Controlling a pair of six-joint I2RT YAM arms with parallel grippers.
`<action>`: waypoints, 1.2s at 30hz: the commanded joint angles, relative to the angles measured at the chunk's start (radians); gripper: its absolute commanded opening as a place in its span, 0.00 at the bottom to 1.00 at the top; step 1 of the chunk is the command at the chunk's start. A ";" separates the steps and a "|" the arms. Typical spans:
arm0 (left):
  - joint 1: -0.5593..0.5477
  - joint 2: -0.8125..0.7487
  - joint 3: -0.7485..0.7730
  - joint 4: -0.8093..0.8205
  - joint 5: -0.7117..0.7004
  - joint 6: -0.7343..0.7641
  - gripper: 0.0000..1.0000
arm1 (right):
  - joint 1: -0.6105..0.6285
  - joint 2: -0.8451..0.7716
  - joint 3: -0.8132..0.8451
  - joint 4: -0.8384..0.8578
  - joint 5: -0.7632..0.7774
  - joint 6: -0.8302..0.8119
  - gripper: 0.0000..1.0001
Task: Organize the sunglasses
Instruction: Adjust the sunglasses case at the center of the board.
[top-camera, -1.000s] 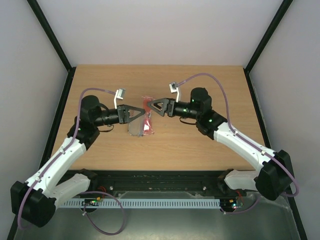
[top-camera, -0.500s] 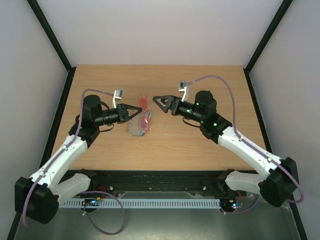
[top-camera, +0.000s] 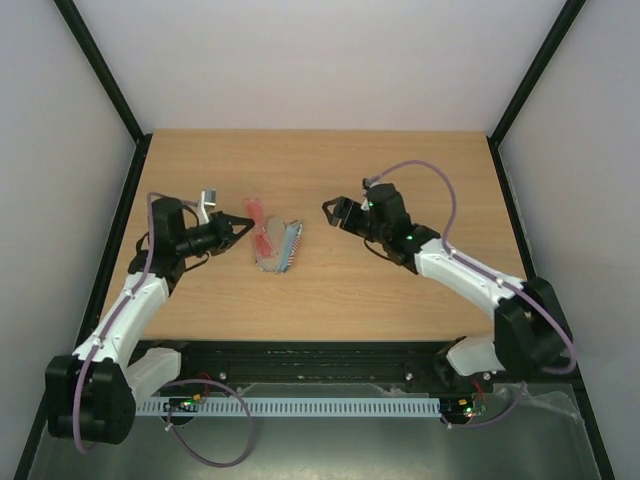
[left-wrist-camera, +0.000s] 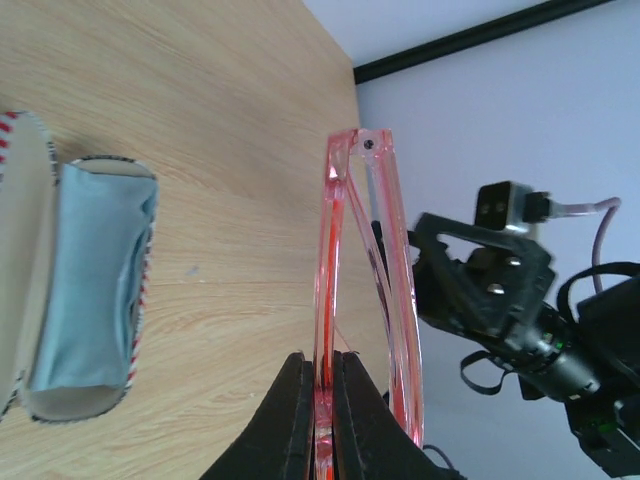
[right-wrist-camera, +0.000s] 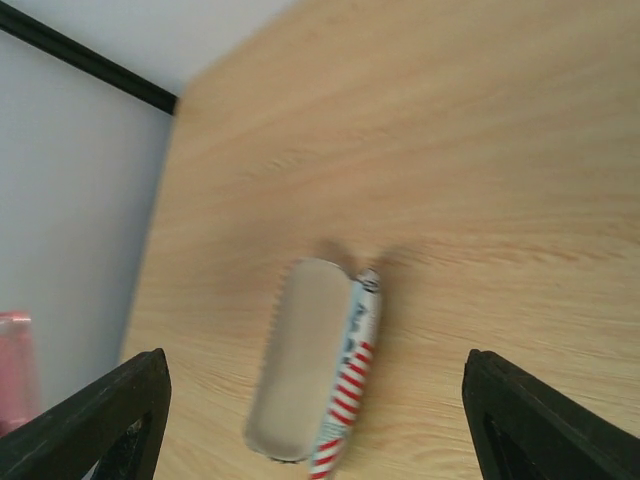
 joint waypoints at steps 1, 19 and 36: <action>0.029 -0.032 -0.015 -0.102 -0.012 0.076 0.02 | 0.000 0.140 0.048 -0.039 0.001 -0.042 0.79; 0.053 -0.008 0.007 -0.251 -0.056 0.189 0.02 | 0.042 0.595 0.341 -0.120 -0.183 -0.041 0.62; -0.082 0.067 0.097 -0.349 -0.181 0.246 0.02 | 0.042 0.669 0.282 0.010 -0.250 -0.011 0.45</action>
